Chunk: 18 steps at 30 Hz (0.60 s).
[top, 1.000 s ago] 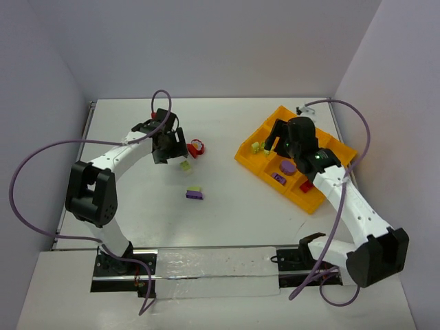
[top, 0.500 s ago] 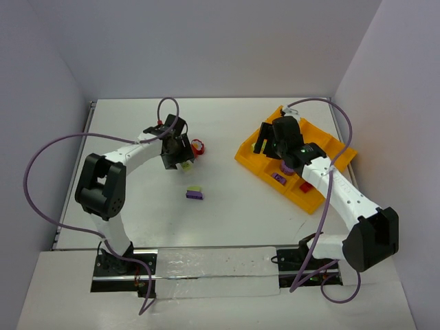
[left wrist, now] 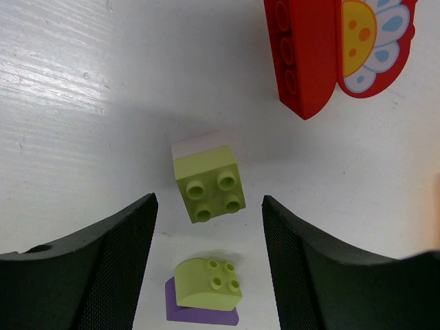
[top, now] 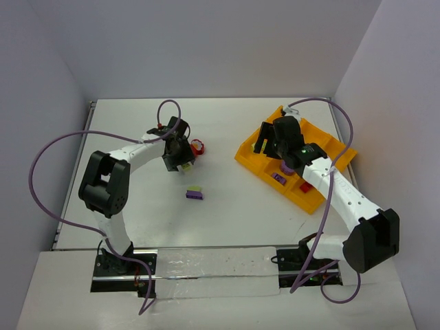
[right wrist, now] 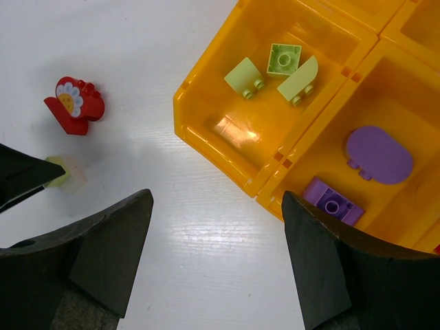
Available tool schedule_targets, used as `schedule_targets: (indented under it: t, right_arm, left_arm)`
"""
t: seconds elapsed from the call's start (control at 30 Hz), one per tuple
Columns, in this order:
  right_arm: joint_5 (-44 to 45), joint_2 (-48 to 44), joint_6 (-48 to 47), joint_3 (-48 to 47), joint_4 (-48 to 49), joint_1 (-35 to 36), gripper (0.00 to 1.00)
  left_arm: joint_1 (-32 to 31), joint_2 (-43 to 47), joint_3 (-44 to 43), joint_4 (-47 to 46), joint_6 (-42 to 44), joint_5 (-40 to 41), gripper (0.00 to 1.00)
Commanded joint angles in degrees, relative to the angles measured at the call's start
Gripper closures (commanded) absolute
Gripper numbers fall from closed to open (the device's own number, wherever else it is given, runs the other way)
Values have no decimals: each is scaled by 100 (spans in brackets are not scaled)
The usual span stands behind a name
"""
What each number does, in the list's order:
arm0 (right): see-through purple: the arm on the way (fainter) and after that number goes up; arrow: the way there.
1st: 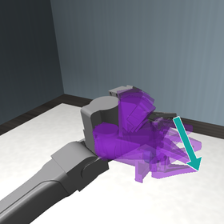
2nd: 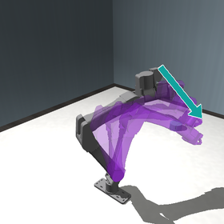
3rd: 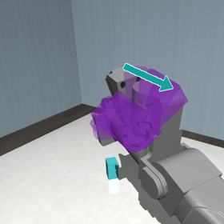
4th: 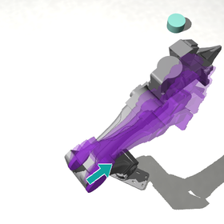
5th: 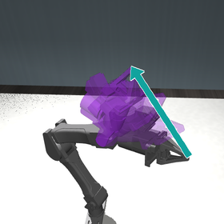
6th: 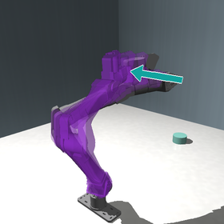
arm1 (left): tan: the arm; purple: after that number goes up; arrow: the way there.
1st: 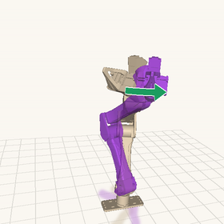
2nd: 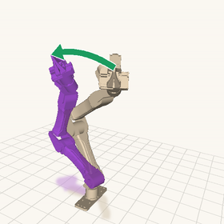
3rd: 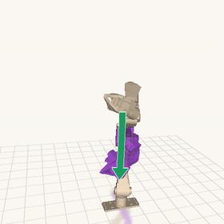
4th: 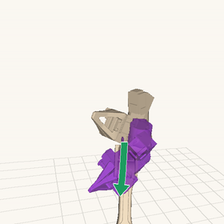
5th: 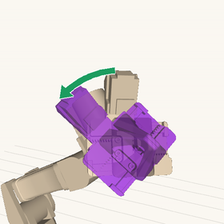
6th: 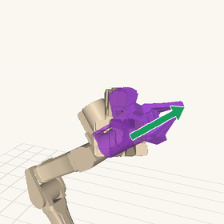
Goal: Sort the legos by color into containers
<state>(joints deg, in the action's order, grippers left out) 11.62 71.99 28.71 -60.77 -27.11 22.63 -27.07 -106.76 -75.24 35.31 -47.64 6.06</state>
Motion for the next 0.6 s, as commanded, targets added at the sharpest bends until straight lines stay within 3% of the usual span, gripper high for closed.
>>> schedule_targets:
  t: [0.0, 0.57]
  right_arm:
    - [130, -212, 12, -106, 136, 31, 17]
    - [42, -283, 81, 14, 206, 39, 17]
  left_arm:
    - [-26, -55, -118, -191, -52, 115, 32]
    - [-62, -127, -105, -217, 27, 134, 36]
